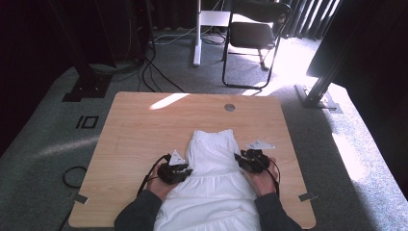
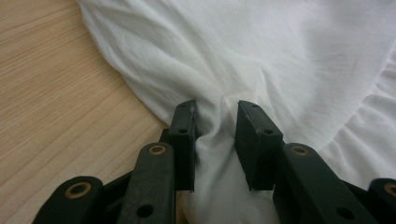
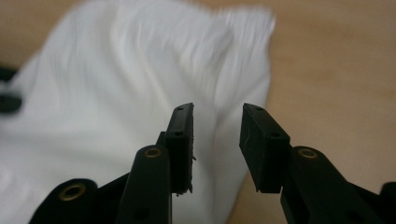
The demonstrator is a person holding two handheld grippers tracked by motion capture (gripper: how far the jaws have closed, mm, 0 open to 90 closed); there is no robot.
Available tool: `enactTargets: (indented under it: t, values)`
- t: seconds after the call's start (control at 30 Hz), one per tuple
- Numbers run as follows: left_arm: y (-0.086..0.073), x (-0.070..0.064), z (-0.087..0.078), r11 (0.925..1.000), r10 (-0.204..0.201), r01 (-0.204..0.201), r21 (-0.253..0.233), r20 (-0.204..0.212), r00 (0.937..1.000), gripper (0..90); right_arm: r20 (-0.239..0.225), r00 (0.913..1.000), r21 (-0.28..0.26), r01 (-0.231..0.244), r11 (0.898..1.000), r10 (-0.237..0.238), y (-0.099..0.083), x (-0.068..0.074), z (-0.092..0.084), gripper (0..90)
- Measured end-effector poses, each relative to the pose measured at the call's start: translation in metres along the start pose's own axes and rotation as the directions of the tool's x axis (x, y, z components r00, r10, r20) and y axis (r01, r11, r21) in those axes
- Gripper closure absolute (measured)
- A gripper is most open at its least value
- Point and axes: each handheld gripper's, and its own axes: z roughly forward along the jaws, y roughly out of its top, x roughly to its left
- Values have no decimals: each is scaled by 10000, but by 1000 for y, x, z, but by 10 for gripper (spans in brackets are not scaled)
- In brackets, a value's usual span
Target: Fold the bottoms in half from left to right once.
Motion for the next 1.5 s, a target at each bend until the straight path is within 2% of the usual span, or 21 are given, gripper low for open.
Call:
enactTargets:
  t: [0.03, 0.13, 0.23, 0.27, 0.33, 0.37, 0.4, 0.43, 0.53, 0.57, 0.6, 0.63, 0.77, 0.87, 1.0, 1.03, 1.23, 1.3, 1.33, 1.43, 1.5]
  values:
    - [0, 0, 0, 10000, 26, -26, 2, -13, 10000, 688, -82, 10000, 46, 56, 10000, -55, 15, -2, 12, 667]
    - [1, 0, 1, 10000, 17, -17, 3, -51, 10000, 682, -445, 9987, 405, -221, 9989, 239, 24, -3, 30, 658]
    - [2, 0, 1, 10000, 12, -10, 54, -277, 9996, 617, -834, 9928, 1404, -732, 9874, 855, 21, -2, 66, 502]
    - [2, 1, 1, 10000, -3, 5, 57, -288, 9996, 603, -889, 9911, 1515, -849, 9848, 991, 19, -2, 70, 498]
    - [2, 1, 1, 10000, -9, 11, 73, -328, 9995, 570, -884, 9932, 1532, -612, 9863, 753, 16, 0, 73, 629]
    - [3, 1, 1, 9999, 8, -4, 100, -418, 9991, 570, -884, 9932, 1532, -612, 9863, 753, 16, 0, 73, 629]
    - [3, 1, 1, 9999, -25, 30, 112, -453, 9990, 540, -779, 9962, 1563, -274, 9873, 400, 17, 2, 71, 720]
    - [3, 1, 1, 9999, -42, 49, 130, -477, 9989, 529, -306, 9991, 1266, 324, 9914, -287, 20, 5, 63, 807]
    - [3, 1, 1, 9999, -59, 68, 155, -532, 9986, 521, -98, 9985, 1043, 544, 9931, -537, 23, 6, 58, 823]
    - [3, 1, 1, 9998, -41, 52, 205, -544, 9985, 519, 826, 9911, 482, 1002, 9938, -1040, 34, 7, 41, 840]
    - [4, 1, 1, 9997, -60, 73, 219, -550, 9985, 519, 826, 9911, 482, 1002, 9938, -1040, 34, 7, 41, 840]
    - [4, 1, 1, 9996, -45, 58, 263, -519, 9986, 517, 1451, 9811, 231, 1263, 9917, -1283, 41, 4, 35, 840]
    - [5, 0, 2, 9995, -85, 99, 309, -452, 9989, 516, 1940, 9716, 255, 1328, 9908, -1353, 47, -1, 35, 841]
    - [5, 0, 2, 9995, -117, 132, 302, -484, 9988, 516, 2202, 9714, 531, 793, 9954, -891, 45, -14, 47, 830]
    - [5, 0, 2, 9995, -194, 206, 245, -479, 9987, 516, 1902, 9812, 1039, 132, 9945, -329, 32, -26, 68, 790]
    - [5, -1, 2, 9995, -197, 209, 251, -485, 9986, 516, 1725, 9847, 1059, -421, 9935, 233, 28, -32, 75, 747]
    - [5, 0, 2, 9995, -188, 199, 242, -473, 9987, 516, 1519, 9819, 821, -1266, 9885, 1132, 28, -41, 72, 563]
    - [5, 0, 2, 9995, -202, 212, 220, -464, 9987, 514, 1142, 9826, 818, -1563, 9843, 1466, 29, -45, 70, 510]
    - [5, 0, 2, 9995, -202, 212, 220, -464, 9987, 514, 1142, 9826, 818, -1563, 9843, 1466, 29, -45, 70, 510]
    - [7, 3, 1, 9987, -414, 420, 295, -229, 9989, 500, 834, 9822, 1367, -1788, 9743, 1686, 26, -49, 78, 652]
    - [9, 7, -1, 9983, -540, 542, 195, -120, 9985, 492, 770, 9823, 1329, -1801, 9746, 1710, 25, -48, 79, 678]
